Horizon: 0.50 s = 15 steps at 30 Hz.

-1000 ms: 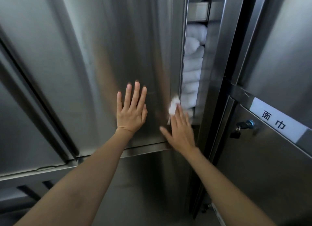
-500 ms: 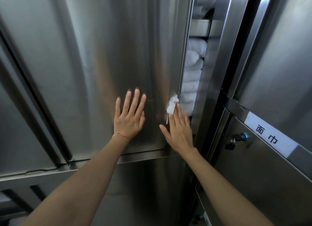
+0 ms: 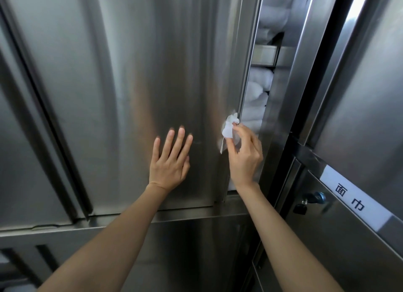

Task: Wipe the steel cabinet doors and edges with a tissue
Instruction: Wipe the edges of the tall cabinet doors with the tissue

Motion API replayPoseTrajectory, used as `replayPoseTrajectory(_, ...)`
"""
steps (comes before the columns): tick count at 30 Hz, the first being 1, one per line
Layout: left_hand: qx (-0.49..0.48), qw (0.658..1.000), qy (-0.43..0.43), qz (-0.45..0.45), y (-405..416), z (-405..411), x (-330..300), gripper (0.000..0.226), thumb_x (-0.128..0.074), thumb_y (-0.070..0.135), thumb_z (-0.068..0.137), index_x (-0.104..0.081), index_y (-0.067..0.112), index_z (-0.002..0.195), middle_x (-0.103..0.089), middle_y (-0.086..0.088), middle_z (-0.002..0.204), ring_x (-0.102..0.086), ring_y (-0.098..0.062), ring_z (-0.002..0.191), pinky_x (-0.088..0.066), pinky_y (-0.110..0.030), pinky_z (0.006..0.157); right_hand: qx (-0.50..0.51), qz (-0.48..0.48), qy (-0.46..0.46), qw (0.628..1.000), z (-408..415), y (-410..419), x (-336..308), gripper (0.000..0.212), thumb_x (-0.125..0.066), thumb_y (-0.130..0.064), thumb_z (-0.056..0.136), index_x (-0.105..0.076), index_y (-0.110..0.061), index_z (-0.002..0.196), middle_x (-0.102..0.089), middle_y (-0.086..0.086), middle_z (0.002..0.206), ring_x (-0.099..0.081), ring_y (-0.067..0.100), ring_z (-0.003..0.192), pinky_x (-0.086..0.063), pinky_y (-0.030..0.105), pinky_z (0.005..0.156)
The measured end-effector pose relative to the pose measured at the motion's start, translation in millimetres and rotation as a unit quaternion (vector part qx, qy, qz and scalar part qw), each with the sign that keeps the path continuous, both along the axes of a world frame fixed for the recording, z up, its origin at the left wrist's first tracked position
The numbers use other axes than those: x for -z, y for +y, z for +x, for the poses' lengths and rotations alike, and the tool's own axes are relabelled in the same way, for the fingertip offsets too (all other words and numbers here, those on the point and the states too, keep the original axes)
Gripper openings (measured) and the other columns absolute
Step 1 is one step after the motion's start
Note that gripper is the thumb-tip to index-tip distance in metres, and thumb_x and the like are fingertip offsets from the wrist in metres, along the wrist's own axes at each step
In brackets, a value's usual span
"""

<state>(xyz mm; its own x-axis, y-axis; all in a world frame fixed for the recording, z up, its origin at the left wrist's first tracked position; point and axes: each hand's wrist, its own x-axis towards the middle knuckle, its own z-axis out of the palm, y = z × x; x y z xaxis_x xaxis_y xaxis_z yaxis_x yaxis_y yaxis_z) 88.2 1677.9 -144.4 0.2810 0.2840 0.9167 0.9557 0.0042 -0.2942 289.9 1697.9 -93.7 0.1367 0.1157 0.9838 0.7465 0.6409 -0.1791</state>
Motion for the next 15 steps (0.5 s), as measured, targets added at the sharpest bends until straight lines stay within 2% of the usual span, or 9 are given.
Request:
replayPoseTrajectory(3, -0.002, 1.000, -0.001, 0.000, 0, 0, 1, 0.067, -0.035, 0.033, 0.099, -0.011, 0.016, 0.159, 0.002, -0.009, 0.166, 0.000, -0.030, 0.153, 0.001, -0.049, 0.123, 0.032, 0.039, -0.076, 0.996, 10, 3, -2, 0.042, -0.069, -0.006, 0.091, -0.054, -0.011, 0.130, -0.068, 0.011, 0.122, -0.068, 0.021, 0.103, -0.056, 0.027, 0.085)
replayPoseTrajectory(6, -0.005, 1.000, 0.000, 0.002, 0, 0, 1, 0.067, -0.035, 0.033, 0.099, -0.011, 0.016, 0.159, 0.002, -0.009, 0.166, 0.000, -0.030, 0.153, 0.001, -0.049, 0.123, 0.063, 0.064, -0.144, 0.986, 17, 8, -4, 0.046, -0.065, 0.004, 0.093, -0.059, -0.012, 0.136, -0.062, 0.011, 0.133, -0.066, 0.019, 0.103, -0.056, 0.024, 0.079)
replayPoseTrajectory(8, -0.008, 1.000, 0.001, 0.002, 0, 1, 1, 0.067, -0.035, 0.033, 0.099, -0.011, 0.016, 0.159, 0.002, -0.009, 0.166, 0.000, -0.030, 0.153, 0.000, -0.050, 0.123, 0.065, 0.066, -0.181, 0.979, 21, 10, 1, 0.042, -0.061, 0.006, 0.094, -0.062, -0.009, 0.133, -0.060, 0.010, 0.137, -0.063, 0.021, 0.113, -0.054, 0.023, 0.085)
replayPoseTrajectory(11, -0.007, 1.000, 0.000, 0.001, 0, 0, 1, 0.064, -0.032, 0.033, 0.101, -0.012, 0.016, 0.159, 0.002, -0.009, 0.166, 0.000, -0.030, 0.153, 0.000, -0.050, 0.123, 0.053, 0.035, -0.242, 0.968, 25, 10, 13, 0.045, -0.059, -0.003, 0.098, -0.048, -0.005, 0.142, -0.047, 0.011, 0.148, -0.048, 0.026, 0.137, -0.046, 0.029, 0.101)
replayPoseTrajectory(15, -0.008, 1.000, 0.000, 0.003, 1, 0, 2, 0.065, -0.035, 0.032, 0.100, -0.013, 0.016, 0.159, 0.001, -0.009, 0.166, -0.002, -0.030, 0.153, -0.001, -0.050, 0.123, 0.056, 0.004, -0.268, 0.962, 29, 8, 16, 0.050, -0.054, -0.017, 0.100, -0.041, -0.004, 0.147, -0.039, 0.014, 0.153, -0.039, 0.028, 0.143, -0.046, 0.039, 0.109)
